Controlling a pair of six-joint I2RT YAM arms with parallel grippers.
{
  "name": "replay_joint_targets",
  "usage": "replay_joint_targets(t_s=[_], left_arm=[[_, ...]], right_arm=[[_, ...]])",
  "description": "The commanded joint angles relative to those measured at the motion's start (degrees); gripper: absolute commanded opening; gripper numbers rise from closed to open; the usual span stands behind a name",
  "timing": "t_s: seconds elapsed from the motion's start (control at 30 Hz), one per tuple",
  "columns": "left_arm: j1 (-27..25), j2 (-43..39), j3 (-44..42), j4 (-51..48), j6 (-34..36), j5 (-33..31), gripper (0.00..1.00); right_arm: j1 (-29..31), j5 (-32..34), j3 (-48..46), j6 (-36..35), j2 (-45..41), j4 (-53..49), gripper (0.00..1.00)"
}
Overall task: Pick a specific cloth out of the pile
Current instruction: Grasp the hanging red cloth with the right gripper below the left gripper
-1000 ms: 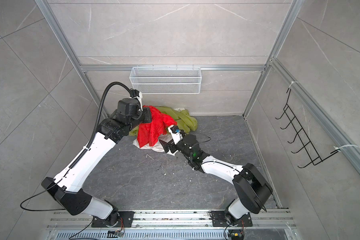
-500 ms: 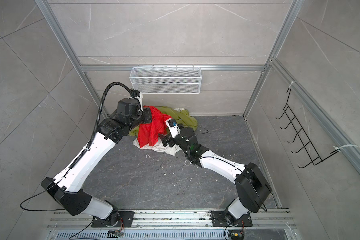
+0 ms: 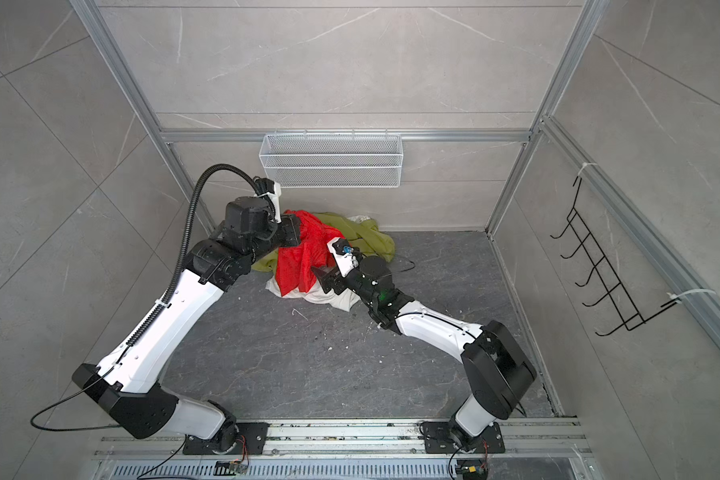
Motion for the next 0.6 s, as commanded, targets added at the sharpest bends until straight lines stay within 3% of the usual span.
replay_joint_targets(t_s=[0.0,0.1,0.57], left_arm=[[-0.2,-2.7,0.6,6.2,-1.7,2.0,0.0],[-0.2,-2.9,0.8,6.3,-2.2,2.8,0.0],[-0.2,-3.5,1.1,7.0,-3.8,5.5,0.0]], right_arm=[[1.1,1.7,-1.0,0.4,1.5,4.1,0.94],[1.7,3.8,-0.8,0.1,2.5,5.8,1.0],[3.7,7.5,1.2,0.7,7.3,12.8,1.0]])
